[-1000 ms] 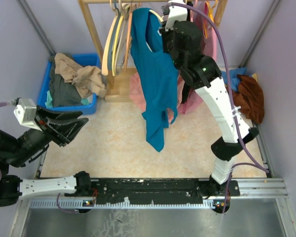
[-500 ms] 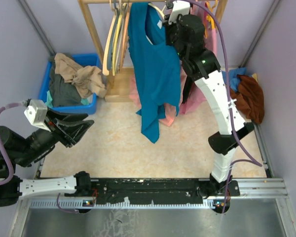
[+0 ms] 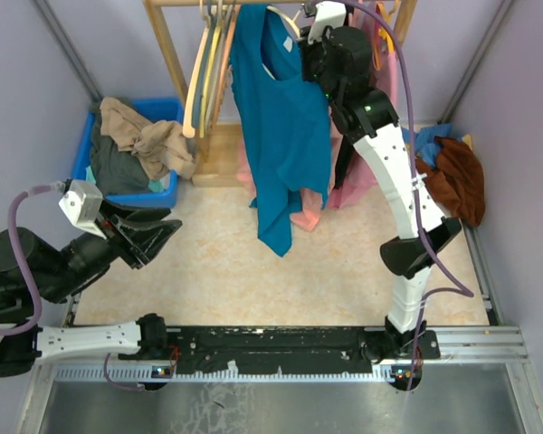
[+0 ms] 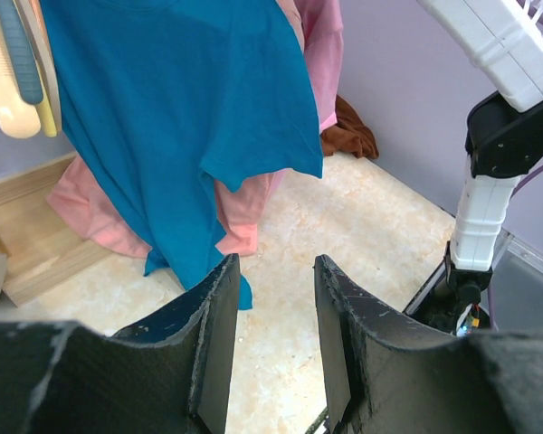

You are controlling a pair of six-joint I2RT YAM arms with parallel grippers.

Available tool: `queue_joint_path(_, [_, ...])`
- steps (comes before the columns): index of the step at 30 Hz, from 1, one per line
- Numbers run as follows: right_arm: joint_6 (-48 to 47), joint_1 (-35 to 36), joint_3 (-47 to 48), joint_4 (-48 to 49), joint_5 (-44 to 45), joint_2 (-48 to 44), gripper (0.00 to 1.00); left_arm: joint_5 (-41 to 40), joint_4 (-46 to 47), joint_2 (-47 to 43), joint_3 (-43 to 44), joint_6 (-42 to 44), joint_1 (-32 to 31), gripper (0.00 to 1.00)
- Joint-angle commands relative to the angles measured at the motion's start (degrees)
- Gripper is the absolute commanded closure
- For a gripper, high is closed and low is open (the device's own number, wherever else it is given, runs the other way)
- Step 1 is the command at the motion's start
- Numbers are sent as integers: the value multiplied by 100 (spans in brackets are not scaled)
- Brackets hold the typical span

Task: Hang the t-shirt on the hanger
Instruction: Place the hanger at the clothesline.

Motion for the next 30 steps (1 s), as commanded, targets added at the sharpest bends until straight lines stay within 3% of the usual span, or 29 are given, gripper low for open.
queue_joint_path(1, [65,-124,-493,940,235,-415,100,-62,218,58,-104,-71,12,55])
queue_joint_path(3, [85,-170,-560,892,252,-469,100,-42,232,76,-114,-91,7,55])
queue_joint_path(5, [114,-231,-530,809,220,-475,91,-13,242,114,-115,-101,7,55])
queue_joint_path(9, [97,-266,-612,778,220,-521,83,6,282,167,-132,-126,11,56])
queue_joint_path(18, [-106,-292,-711,729,438,-754,80,29,360,296,-168,-189,11,56])
queue_joint_path(21, [-125,-327,-773,710,369,-879,67,49,366,367,-153,-203,12,56])
queue_joint_path(30, [-173,-395,-976,616,57,-1268,50,64,401,576,-69,-222,10,56])
